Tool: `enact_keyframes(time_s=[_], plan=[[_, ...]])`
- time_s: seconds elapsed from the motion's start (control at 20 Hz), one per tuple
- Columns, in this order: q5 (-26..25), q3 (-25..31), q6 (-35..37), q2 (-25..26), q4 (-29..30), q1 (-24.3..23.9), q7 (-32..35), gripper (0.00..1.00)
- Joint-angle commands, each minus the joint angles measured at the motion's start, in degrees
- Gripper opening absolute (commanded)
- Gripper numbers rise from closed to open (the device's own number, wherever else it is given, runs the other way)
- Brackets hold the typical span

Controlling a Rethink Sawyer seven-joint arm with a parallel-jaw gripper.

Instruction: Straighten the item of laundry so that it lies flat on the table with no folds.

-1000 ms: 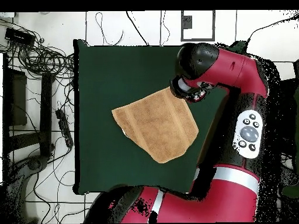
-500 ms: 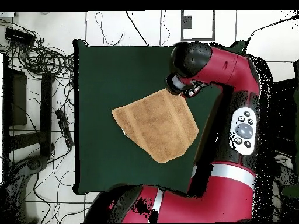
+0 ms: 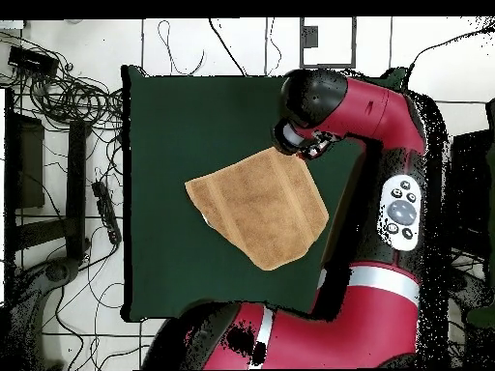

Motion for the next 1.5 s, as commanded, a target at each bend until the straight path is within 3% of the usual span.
enact_keyframes(time_s=[0.05,0.7,1.1,1.45,1.5], plan=[[-2.1,8.0,0.6,8.3,-3.7,-0.3,-7.2,0.00],[-1.5,7.3,4.1,17.6,-17.4,0.4,-5.5,0.00],[0.6,6.8,8.5,24.7,-29.9,1.2,-1.4,0.00],[2.4,5.9,9.4,26.5,-32.5,2.1,0.8,0.00],[2.6,5.7,9.5,26.5,-32.5,2.1,0.8,1.00]])
